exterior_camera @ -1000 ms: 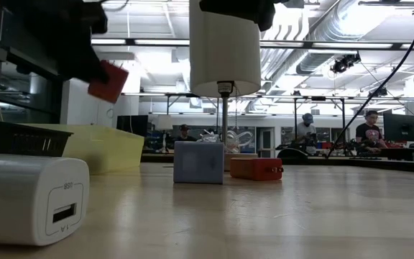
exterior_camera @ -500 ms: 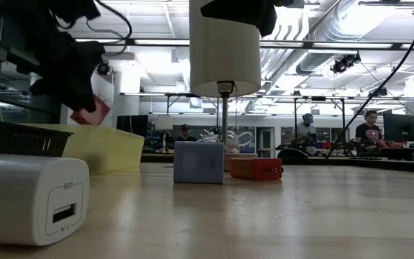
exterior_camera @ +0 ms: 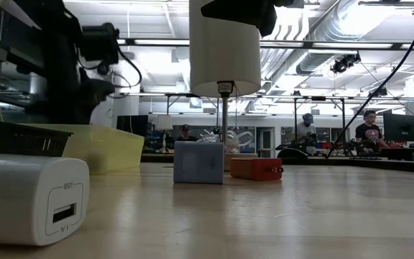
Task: Pick & Place Office items
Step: Put the bottom red charger into the yellow bin
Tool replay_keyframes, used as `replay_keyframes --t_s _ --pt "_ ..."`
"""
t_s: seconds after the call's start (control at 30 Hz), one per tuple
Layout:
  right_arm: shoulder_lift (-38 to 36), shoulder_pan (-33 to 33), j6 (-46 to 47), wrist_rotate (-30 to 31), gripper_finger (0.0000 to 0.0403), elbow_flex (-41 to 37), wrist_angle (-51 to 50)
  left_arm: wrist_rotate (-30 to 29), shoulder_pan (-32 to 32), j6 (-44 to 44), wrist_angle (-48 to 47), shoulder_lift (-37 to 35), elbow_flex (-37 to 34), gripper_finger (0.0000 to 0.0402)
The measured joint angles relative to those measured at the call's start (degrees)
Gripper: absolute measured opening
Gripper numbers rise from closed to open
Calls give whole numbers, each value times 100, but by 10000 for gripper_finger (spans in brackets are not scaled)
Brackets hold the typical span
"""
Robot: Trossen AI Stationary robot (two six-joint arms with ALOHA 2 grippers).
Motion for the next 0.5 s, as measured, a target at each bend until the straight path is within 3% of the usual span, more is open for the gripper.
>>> replay_keyframes --t_s 0.17,0.5 --pt "0 0 0 2 207 0 0 18 4 117 64 356 10 125" --pt "0 0 -2 1 207 -2 -4 -11 2 914 333 400 9 134"
